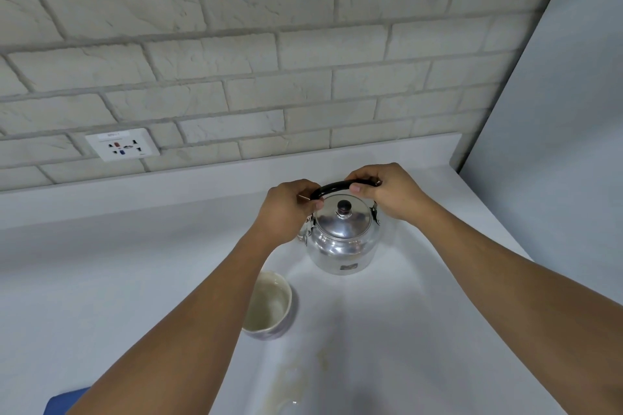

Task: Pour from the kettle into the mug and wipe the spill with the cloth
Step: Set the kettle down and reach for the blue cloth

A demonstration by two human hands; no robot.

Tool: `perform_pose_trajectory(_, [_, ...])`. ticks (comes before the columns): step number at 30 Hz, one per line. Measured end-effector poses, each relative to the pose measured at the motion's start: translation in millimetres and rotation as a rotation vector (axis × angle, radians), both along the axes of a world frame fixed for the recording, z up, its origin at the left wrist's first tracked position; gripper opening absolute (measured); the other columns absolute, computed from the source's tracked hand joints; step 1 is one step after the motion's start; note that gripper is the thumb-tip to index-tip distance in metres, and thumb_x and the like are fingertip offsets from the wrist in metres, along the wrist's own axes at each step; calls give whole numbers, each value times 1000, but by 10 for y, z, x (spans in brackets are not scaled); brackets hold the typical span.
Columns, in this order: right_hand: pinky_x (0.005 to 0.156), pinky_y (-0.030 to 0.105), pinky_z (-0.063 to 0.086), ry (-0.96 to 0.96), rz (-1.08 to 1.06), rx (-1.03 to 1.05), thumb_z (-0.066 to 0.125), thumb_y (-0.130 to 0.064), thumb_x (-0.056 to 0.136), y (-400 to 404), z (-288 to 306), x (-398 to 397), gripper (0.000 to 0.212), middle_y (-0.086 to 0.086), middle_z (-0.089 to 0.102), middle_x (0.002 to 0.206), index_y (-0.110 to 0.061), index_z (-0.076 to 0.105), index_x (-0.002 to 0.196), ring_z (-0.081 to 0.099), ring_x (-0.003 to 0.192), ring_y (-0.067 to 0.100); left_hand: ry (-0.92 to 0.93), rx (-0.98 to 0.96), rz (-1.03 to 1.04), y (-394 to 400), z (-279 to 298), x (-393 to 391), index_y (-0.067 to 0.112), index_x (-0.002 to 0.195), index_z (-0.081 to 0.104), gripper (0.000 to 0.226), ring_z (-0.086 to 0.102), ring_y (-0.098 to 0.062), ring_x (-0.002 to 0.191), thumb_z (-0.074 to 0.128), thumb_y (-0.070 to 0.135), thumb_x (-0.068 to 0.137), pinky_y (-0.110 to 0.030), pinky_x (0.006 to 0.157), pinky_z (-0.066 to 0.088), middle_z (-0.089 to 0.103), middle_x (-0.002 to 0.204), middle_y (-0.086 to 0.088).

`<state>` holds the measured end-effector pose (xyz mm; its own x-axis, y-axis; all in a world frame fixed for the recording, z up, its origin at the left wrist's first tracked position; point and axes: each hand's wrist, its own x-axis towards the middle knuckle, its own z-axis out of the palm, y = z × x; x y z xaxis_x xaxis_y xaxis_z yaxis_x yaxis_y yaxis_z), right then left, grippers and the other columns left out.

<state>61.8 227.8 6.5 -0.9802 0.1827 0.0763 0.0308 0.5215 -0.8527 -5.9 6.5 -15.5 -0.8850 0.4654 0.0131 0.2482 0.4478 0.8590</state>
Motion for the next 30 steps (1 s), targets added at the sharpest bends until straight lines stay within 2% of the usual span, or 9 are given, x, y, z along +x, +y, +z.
perform_pose_trajectory(4, [69,12,43,-18,14,39,74,-21,89,1,28,-1,16,-17,74,83,-37,76,89,63,75,-7,-1,-7,-7,3,-14,-7,20,107,77,18,74,-26,97,77,16,90,-41,92,58,80,99,-3])
perform_pose_trajectory(8, [81,23,45,-67,48,199,72,-24,89,-16,117,-4,16,-13,73,99,-29,76,104,66,94,8,22,-29,-34,-70,12,19,21,120,75,31,74,-16,102,77,14,90,-20,85,53,78,112,3])
perform_pose_trajectory(11, [86,24,42,-26,62,363,74,-27,89,-108,216,41,26,-11,65,105,-27,73,114,59,100,13,25,-20,-32,-244,77,81,24,127,71,41,74,-15,102,80,15,87,-23,90,56,76,119,7])
perform_pose_trajectory(13, [90,25,41,23,66,417,73,-25,89,-231,305,96,27,-9,64,109,-27,73,116,54,104,12,40,-17,-23,-423,125,144,27,124,72,39,73,-12,101,81,19,87,-17,86,53,76,117,11])
perform_pose_trajectory(17, [96,34,48,95,86,391,74,-18,86,-658,440,281,24,-5,66,108,-22,76,110,57,107,15,30,10,-25,-847,226,358,30,115,76,31,72,-5,99,82,20,86,-16,89,53,77,114,16])
perform_pose_trajectory(22, [87,28,53,61,149,273,76,-23,86,-1357,461,530,22,-10,64,105,-25,74,108,63,92,8,22,-9,-26,-1468,308,678,32,115,76,33,70,1,106,84,21,85,-14,95,51,76,115,19])
perform_pose_trajectory(26, [76,14,50,48,170,159,76,-21,84,-1971,311,716,23,-10,67,100,-25,75,107,63,79,7,31,-108,29,-2094,224,888,45,112,73,36,60,22,103,86,29,83,1,87,43,70,109,36])
perform_pose_trajectory(28, [69,8,48,18,161,72,75,-22,84,-2288,142,823,22,-12,69,97,-28,75,105,64,76,5,1,-156,67,-2416,129,970,48,113,73,38,60,19,104,86,33,81,-5,90,44,71,110,31])
perform_pose_trajectory(30, [66,10,50,-39,162,15,75,-25,83,-2586,-61,919,22,-14,69,94,-30,74,104,64,74,2,-44,-206,91,-2723,8,1036,49,115,71,39,58,15,108,86,36,81,-14,92,46,69,116,28])
